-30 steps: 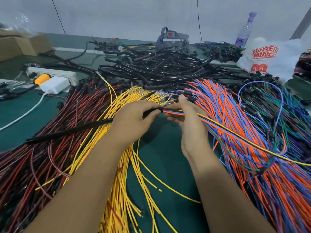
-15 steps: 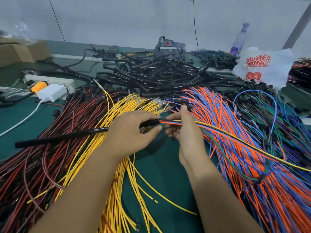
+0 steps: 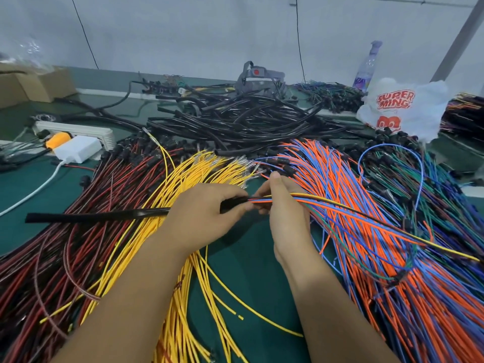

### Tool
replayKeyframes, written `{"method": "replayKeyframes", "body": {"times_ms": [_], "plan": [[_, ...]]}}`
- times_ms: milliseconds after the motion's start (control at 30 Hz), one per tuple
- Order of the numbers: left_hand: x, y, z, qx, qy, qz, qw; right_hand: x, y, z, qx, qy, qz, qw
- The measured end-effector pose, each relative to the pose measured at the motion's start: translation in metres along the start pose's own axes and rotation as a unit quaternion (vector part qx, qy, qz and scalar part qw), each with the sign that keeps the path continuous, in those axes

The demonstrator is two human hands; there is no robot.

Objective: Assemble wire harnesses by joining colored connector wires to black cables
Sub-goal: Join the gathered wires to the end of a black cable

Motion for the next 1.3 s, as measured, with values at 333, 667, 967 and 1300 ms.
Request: {"method": "replayKeyframes", "body": {"times_ms": [333,667,967,1300], "plan": [[-0.001,-0.002,-0.001,0.013,-0.047,0.003,0.999,0.003,0.001,0.001,0.005,0.001,0.018,1.0],[-0.012,-0.001,0.0,-0.004,-0.062,-0.03,0.998,-0.003,0.005,0.001,0.006,-0.022,0.004,1.0],[-0.005,0.0,-0.002,0.014,-0.068,-0.01,0.998,-0.002,0.004,0.003,-0.002,-0.048,0.022,0.999],[-0.013,-0.002,0.003,-0.016,-0.064,-0.045,0.997,-0.012,0.003,0.008,-0.027,-0.089,-0.046,0.995]]}}
Point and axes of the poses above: each hand's wrist, its own y-axis away from the middle knuckle, its own z-axis out of the palm, x = y × z, the point moved 7 cm from there along -y, towards the middle knuckle, and after that the axes turned 6 degrees about -y, right-handed, at the moved point
